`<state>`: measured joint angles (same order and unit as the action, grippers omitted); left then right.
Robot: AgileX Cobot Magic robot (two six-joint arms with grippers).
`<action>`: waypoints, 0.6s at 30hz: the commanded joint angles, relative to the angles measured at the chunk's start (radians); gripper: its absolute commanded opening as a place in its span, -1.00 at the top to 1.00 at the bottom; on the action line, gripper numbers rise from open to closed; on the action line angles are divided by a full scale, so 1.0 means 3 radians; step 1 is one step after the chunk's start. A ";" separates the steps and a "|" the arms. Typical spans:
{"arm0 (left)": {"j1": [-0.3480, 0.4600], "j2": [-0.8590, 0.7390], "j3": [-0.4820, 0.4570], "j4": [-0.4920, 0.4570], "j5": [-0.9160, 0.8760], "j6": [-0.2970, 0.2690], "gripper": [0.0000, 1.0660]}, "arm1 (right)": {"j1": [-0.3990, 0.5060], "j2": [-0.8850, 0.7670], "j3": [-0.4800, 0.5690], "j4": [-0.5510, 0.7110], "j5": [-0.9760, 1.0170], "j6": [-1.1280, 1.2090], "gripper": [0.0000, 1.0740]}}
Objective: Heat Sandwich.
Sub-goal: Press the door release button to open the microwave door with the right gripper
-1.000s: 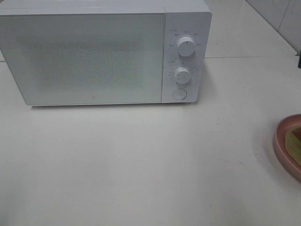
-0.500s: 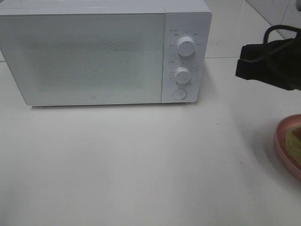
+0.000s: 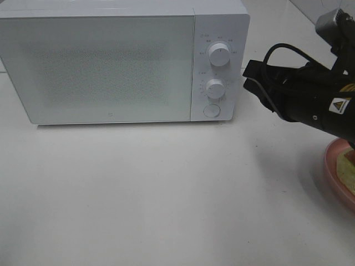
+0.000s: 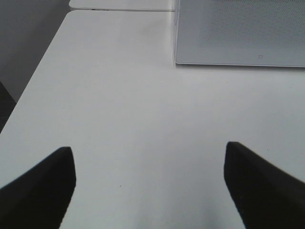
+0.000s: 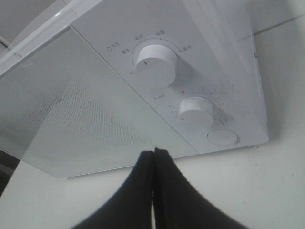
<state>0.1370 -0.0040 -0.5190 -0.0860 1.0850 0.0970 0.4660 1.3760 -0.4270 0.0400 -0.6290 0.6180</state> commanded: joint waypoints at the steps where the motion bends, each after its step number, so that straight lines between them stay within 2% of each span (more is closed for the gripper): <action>1: -0.0017 -0.0080 0.0010 0.0007 -0.0057 -0.0023 -0.51 | 0.0010 0.0113 0.0007 -0.0133 -0.0180 0.0453 1.00; 4: -0.0017 -0.0080 0.0010 0.0007 -0.0057 -0.0023 -0.51 | 0.0010 0.0330 0.0007 -0.0413 -0.0363 0.0987 1.00; 10: -0.0017 -0.0080 0.0010 0.0007 -0.0057 -0.0023 -0.51 | 0.0010 0.0683 0.0007 -0.0497 -0.0743 0.1613 1.00; 18: -0.0017 -0.0080 0.0010 0.0007 -0.0057 -0.0023 -0.51 | 0.0010 0.1117 -0.0053 -0.0533 -0.1083 0.1957 1.00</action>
<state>0.1370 -0.0040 -0.5190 -0.0860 1.0850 0.0970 0.4660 1.6960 -0.4300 -0.1080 -0.9280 1.1890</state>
